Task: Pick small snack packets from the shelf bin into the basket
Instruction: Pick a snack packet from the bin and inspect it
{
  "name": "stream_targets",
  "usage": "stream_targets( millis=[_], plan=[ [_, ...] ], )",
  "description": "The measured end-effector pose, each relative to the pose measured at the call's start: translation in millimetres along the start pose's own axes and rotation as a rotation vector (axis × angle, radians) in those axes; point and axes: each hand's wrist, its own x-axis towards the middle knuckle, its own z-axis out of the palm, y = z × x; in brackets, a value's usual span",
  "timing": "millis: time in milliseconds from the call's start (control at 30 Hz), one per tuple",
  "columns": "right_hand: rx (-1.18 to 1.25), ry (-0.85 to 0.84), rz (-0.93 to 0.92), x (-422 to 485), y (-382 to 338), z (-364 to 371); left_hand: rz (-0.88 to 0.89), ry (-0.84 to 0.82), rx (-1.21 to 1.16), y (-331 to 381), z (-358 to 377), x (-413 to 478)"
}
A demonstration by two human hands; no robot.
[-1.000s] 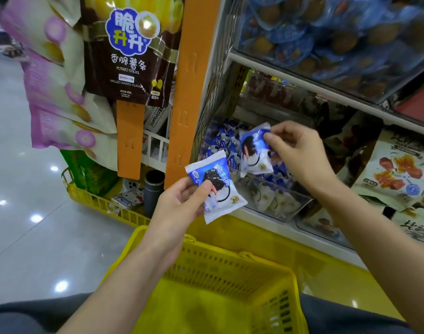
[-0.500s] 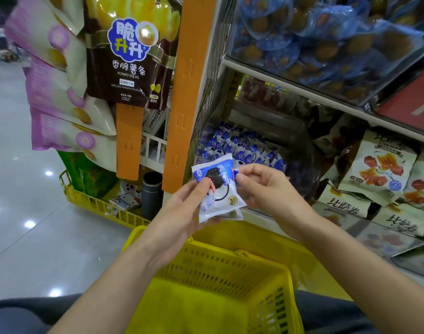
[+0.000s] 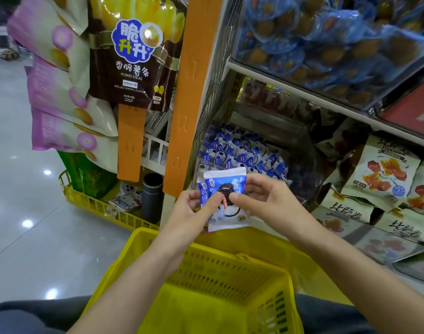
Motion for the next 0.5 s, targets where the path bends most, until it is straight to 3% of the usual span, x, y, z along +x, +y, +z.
stream_targets(
  millis=[133, 267, 400, 500],
  plan=[
    [0.126, 0.034, 0.070, 6.6, -0.6, -6.1, 0.010, -0.055, -0.110, 6.8, -0.6, -0.6],
    [0.162, 0.291, 0.004, 24.5, -1.1, -31.1, 0.012, 0.060, -0.100, 9.4, -5.6, 1.1],
    [-0.074, 0.462, 0.080, 61.9, 19.0, -54.7, 0.040, 0.073, -0.112, 10.0, -5.7, 2.6],
    [-0.283, 0.369, 0.255, 87.9, 41.6, -55.8, 0.047, 0.066, -0.101, 8.8, -5.0, 3.1]
  ],
)
